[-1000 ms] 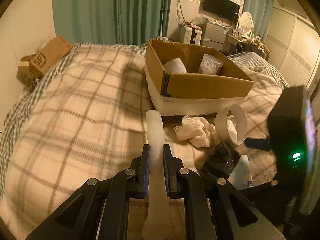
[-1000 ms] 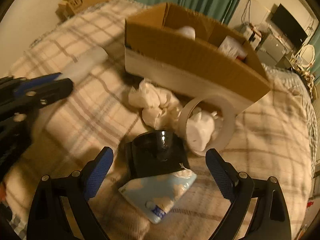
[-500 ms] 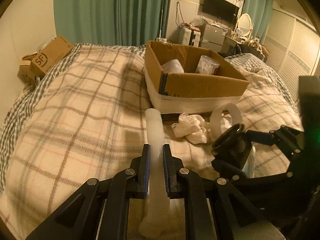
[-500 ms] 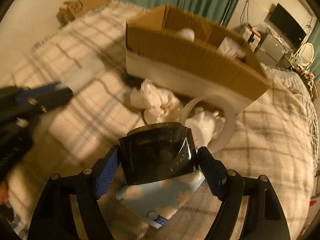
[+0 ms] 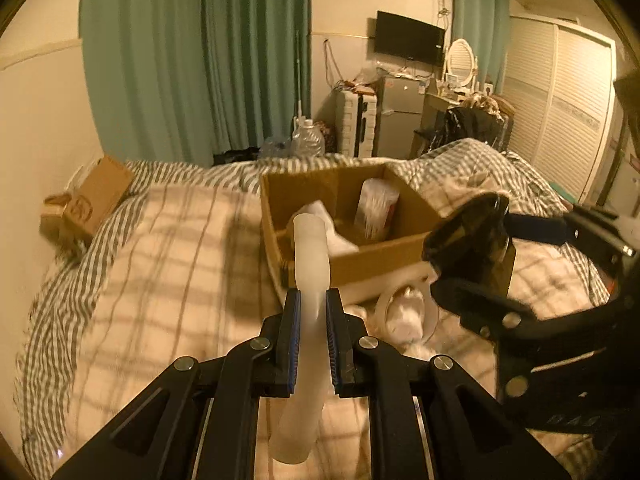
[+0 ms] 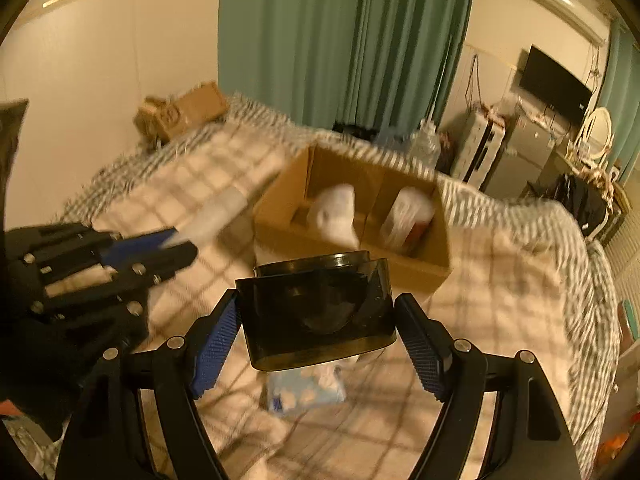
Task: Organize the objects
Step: 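Lower the tube and black cup into the box and open both grippers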
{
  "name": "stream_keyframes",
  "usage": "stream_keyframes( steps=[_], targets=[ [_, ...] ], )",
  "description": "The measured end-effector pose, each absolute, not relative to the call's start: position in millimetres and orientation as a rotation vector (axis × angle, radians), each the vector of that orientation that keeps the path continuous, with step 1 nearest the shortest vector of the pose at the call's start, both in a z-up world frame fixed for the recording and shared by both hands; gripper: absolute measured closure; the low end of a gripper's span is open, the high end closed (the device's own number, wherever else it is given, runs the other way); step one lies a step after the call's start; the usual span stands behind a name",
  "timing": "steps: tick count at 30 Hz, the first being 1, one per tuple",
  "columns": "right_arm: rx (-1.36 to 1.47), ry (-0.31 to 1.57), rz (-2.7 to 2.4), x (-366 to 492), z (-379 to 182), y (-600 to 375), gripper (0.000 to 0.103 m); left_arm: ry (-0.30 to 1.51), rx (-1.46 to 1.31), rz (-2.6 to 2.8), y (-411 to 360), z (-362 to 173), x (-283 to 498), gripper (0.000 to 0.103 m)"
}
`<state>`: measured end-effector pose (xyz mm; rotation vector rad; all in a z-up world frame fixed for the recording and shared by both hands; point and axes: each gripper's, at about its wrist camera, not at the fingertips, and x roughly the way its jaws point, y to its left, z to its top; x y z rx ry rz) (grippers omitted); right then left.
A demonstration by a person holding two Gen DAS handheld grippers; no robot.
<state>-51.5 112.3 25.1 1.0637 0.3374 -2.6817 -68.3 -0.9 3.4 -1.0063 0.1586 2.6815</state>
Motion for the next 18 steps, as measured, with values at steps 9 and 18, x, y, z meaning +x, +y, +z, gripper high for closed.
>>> stream_keyframes(
  steps=[9, 18],
  targets=[
    [1.019, 0.358, -2.727, -109.6, 60.2, 127.4, 0.026, 0.178, -0.973, 2.692, 17.5, 22.8, -131.5, 0.091],
    [1.078, 0.322, -2.721, -194.0, 52.4, 141.5, 0.026, 0.168, -1.052, 2.674, 36.3, 1.9, -204.3, 0.091]
  ],
)
